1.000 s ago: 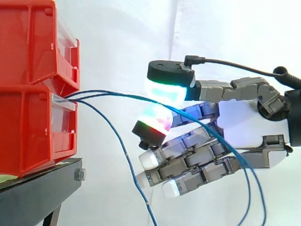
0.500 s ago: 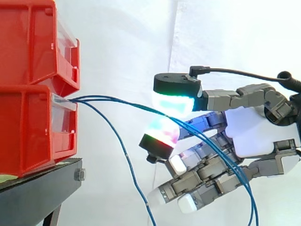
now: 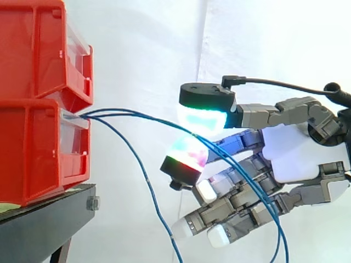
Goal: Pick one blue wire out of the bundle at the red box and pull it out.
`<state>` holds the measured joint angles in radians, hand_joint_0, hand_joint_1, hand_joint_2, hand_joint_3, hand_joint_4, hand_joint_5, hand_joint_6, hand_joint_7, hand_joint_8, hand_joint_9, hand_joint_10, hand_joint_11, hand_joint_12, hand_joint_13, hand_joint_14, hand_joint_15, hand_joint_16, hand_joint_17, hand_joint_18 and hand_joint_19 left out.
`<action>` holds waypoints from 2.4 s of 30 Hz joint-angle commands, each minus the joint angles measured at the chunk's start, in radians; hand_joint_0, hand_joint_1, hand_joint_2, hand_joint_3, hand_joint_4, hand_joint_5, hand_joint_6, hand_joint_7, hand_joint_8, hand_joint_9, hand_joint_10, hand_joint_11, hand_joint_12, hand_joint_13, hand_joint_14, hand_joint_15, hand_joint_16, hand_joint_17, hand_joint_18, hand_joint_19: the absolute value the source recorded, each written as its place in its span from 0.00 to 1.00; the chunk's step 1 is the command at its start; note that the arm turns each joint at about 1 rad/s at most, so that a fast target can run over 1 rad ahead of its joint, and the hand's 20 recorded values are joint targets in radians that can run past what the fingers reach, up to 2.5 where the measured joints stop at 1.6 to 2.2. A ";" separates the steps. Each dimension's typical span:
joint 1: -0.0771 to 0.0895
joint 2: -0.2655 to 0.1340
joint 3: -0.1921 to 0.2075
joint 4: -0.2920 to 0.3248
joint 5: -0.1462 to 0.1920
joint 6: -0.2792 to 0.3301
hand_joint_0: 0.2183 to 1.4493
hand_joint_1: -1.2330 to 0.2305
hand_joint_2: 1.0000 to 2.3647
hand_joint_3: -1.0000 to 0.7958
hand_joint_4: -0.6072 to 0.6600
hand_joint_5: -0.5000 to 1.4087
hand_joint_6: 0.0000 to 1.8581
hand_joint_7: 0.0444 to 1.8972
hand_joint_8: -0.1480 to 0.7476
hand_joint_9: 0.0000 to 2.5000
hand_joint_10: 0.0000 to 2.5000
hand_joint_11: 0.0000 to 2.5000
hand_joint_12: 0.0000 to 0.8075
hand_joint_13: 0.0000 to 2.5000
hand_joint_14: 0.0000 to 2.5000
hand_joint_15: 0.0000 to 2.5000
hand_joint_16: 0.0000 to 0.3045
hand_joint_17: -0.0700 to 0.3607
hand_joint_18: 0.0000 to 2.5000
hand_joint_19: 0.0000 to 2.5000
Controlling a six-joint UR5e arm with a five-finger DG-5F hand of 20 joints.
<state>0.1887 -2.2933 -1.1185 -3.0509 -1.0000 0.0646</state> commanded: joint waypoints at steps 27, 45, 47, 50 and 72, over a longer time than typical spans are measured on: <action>0.000 0.000 -0.001 0.000 -0.008 0.000 0.31 0.32 0.01 0.38 0.62 0.16 0.49 0.49 0.56 0.35 0.01 0.33 0.53 0.25 0.00 0.11 0.17 0.43 0.26 0.17; 0.000 0.000 0.000 0.000 -0.008 0.000 0.29 0.34 0.01 0.47 0.55 0.17 0.49 0.52 0.58 0.37 0.00 0.29 0.56 0.27 0.00 0.11 0.19 0.47 0.29 0.16; 0.000 0.000 0.000 0.000 -0.008 0.000 0.30 0.34 0.01 0.48 0.54 0.17 0.48 0.53 0.58 0.37 0.01 0.29 0.56 0.27 0.00 0.11 0.19 0.46 0.29 0.17; 0.000 0.000 0.008 -0.005 -0.008 0.001 0.33 0.31 0.01 0.48 0.52 0.16 0.48 0.52 0.55 0.35 0.01 0.29 0.54 0.26 0.00 0.11 0.18 0.44 0.28 0.17; 0.000 0.000 0.060 -0.083 -0.034 -0.002 0.31 0.31 0.01 0.49 0.63 0.17 0.47 0.48 0.54 0.34 0.01 0.24 0.52 0.27 0.00 0.12 0.17 0.44 0.28 0.18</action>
<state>0.1888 -2.2933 -1.0588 -3.1349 -1.0339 0.0629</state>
